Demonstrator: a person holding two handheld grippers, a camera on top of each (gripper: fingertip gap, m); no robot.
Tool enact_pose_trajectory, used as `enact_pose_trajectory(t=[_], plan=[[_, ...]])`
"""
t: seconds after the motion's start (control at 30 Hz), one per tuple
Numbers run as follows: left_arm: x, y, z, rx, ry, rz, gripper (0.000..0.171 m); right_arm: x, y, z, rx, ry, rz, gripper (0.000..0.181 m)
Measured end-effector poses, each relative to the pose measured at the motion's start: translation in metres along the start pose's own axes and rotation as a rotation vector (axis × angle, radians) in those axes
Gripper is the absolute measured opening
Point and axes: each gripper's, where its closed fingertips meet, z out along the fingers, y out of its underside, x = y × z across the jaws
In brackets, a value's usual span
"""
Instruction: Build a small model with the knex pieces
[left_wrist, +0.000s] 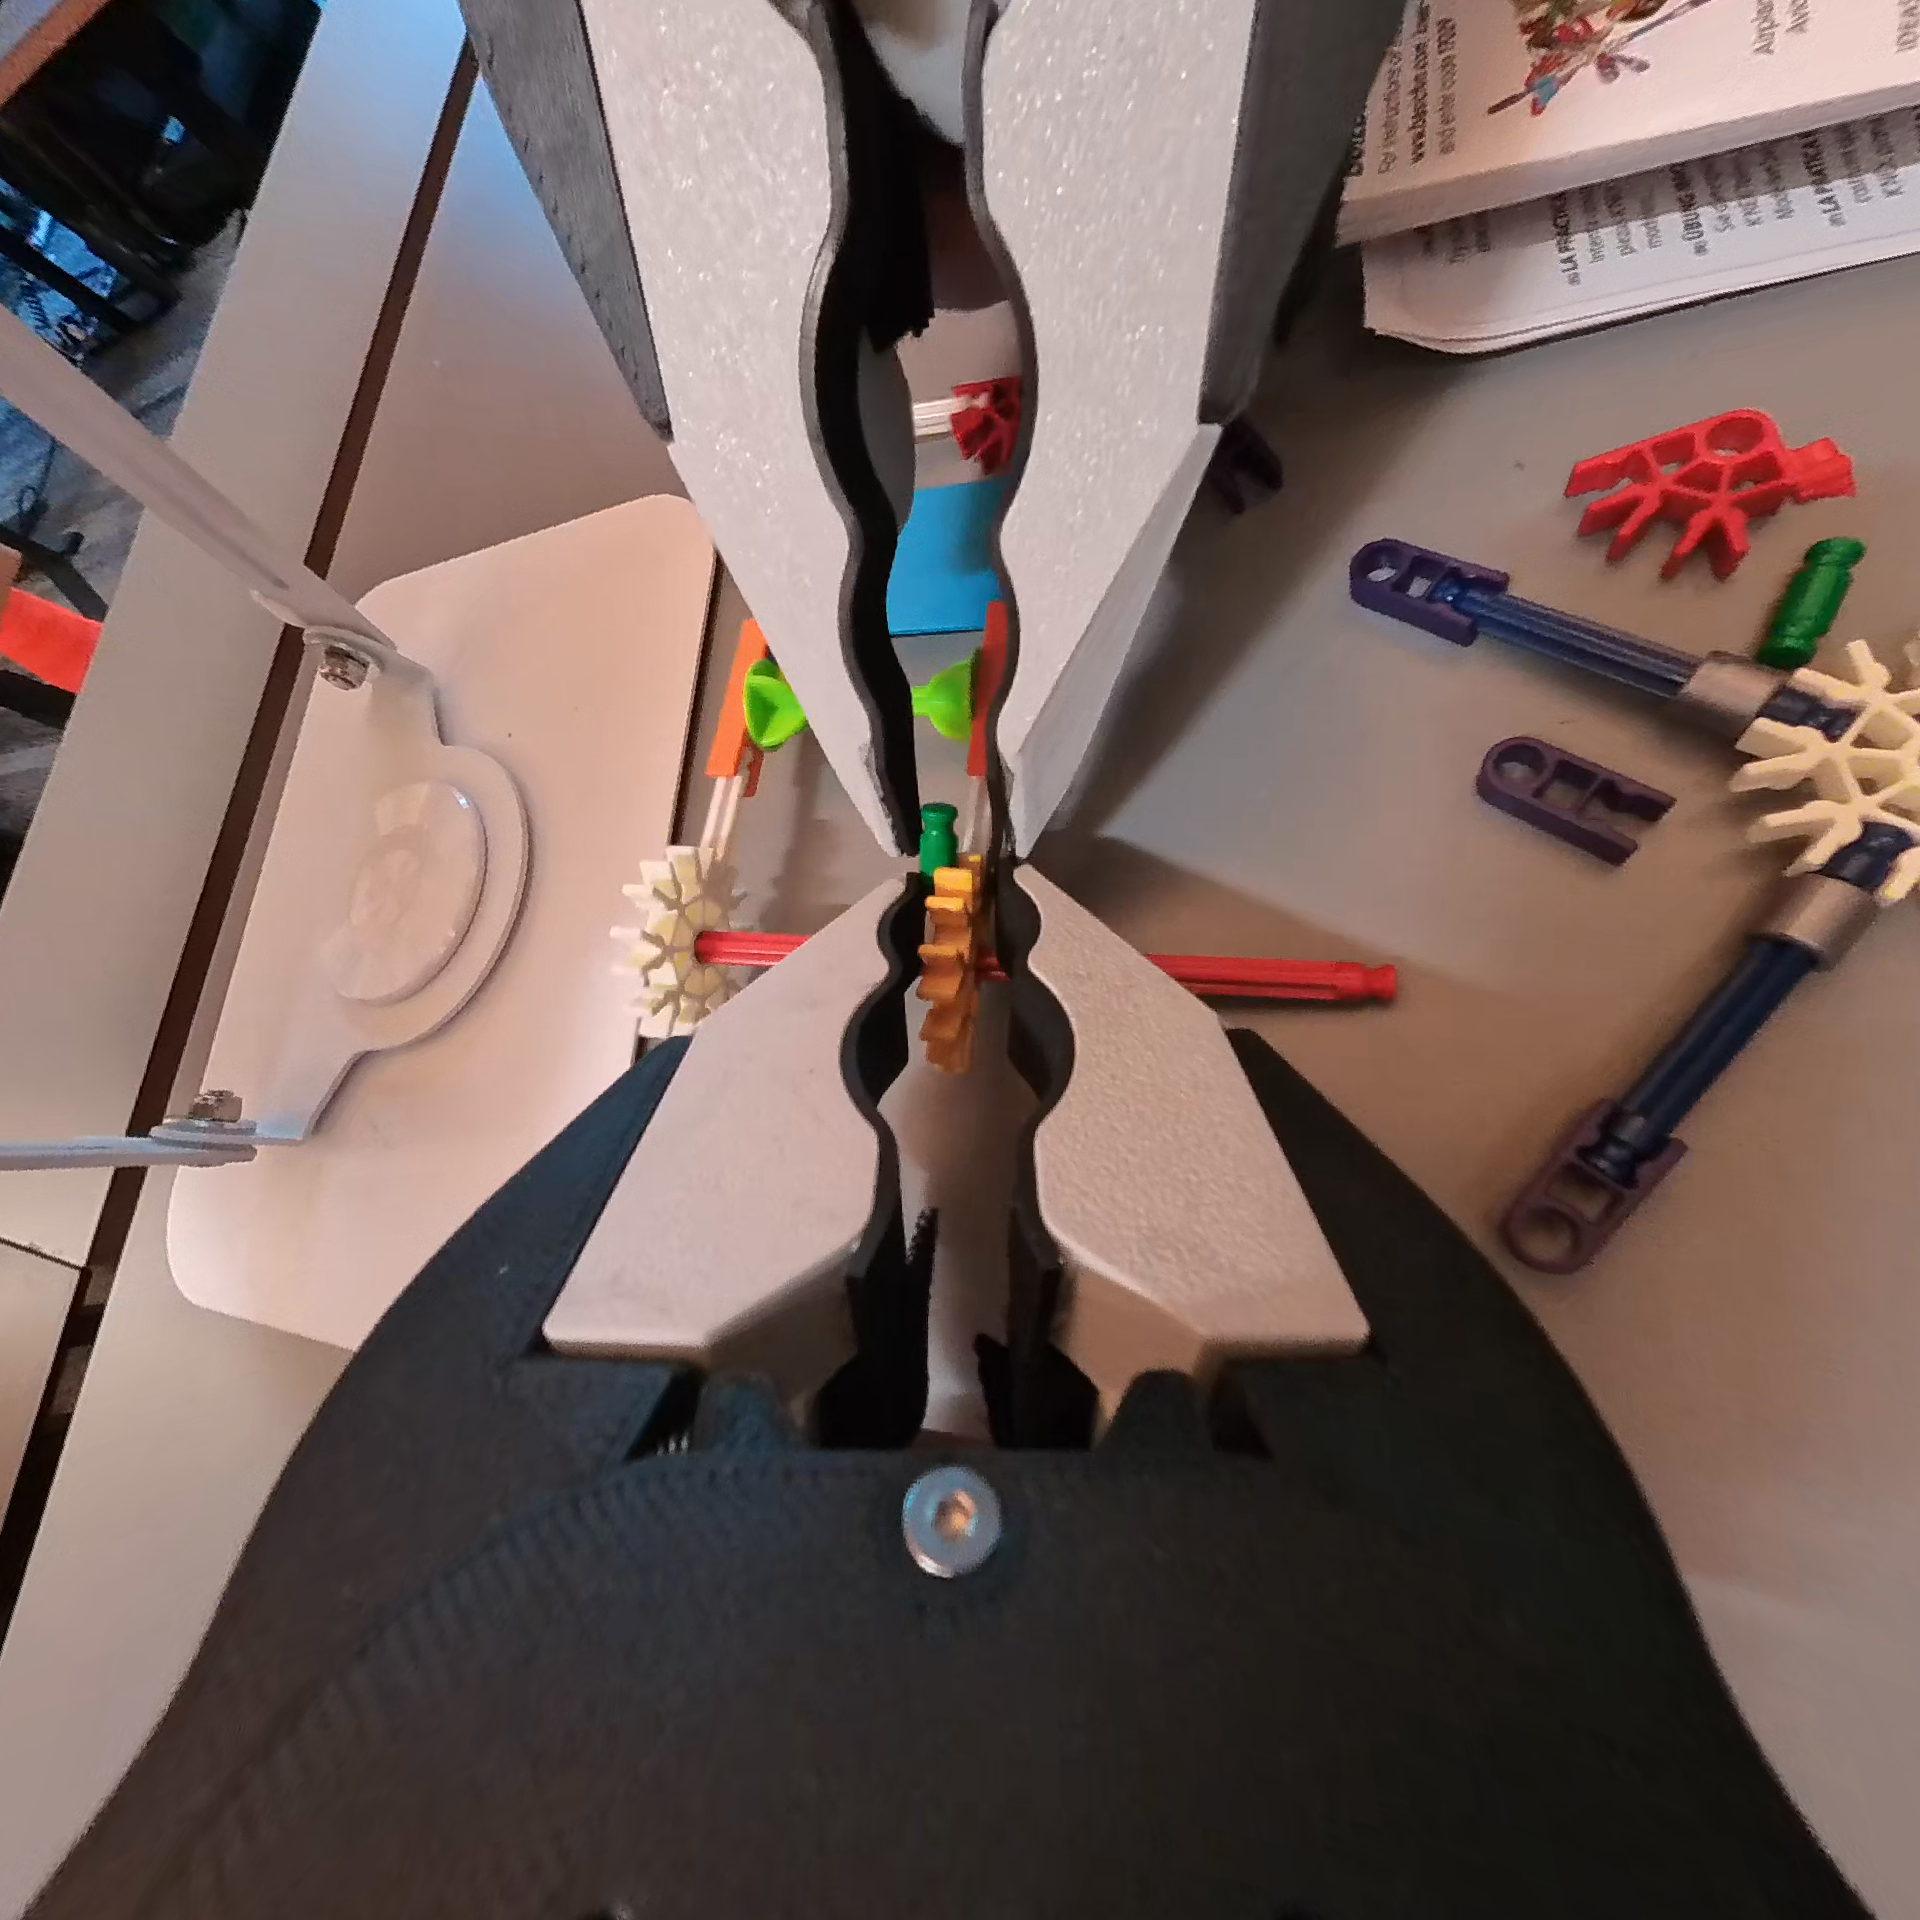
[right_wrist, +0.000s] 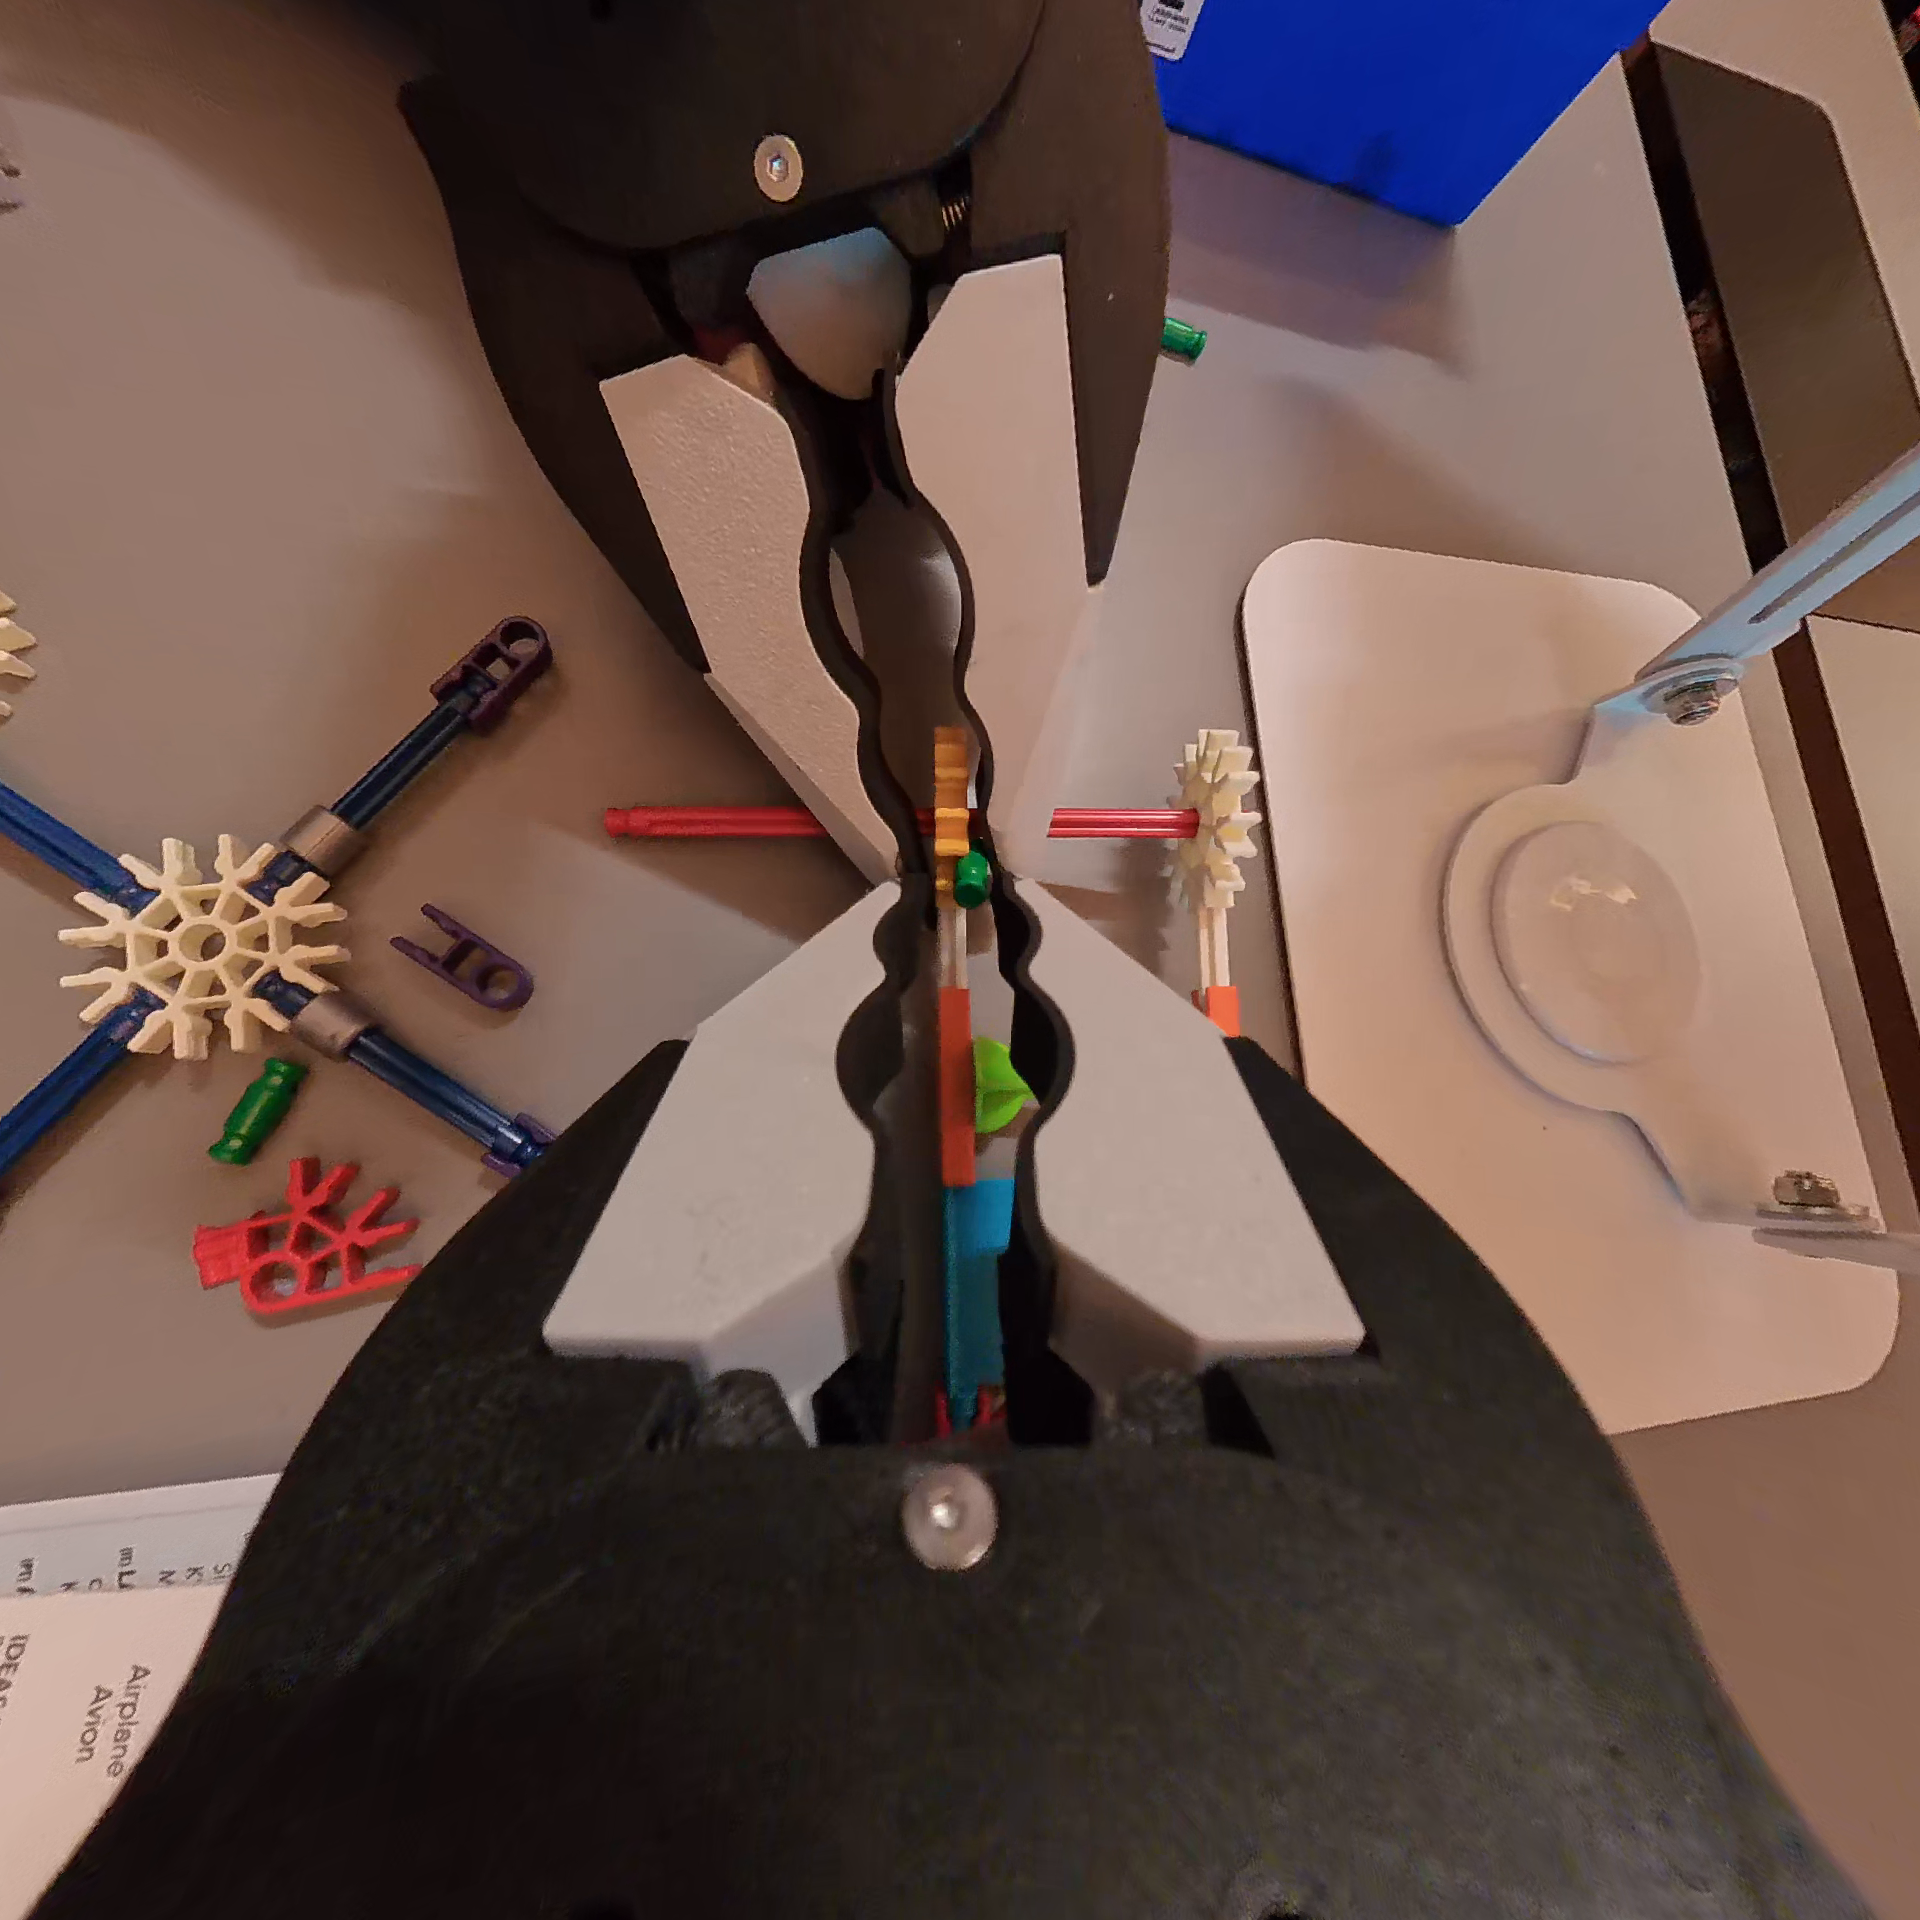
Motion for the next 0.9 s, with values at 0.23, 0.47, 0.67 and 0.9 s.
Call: enact_pose_trajectory(t=[0.23,0.47,0.67,0.9], plan=[[0.002,-0.003,-0.001,0.012,0.004,0.01,0.011,-0.003,-0.001,-0.002,0.004,-0.014,-0.02,0.008],[0.003,-0.001,0.001,-0.002,0.005,0.023,0.011,0.0,-0.007,-0.009,0.052,-0.021,0.002,0.005],[0.004,-0.002,0.001,0.002,0.01,0.023,0.011,-0.001,-0.003,-0.004,0.032,-0.002,-0.019,0.007],[0.004,-0.001,0.001,-0.001,0.011,0.027,0.012,-0.003,-0.002,-0.001,0.042,-0.009,-0.012,0.007]])
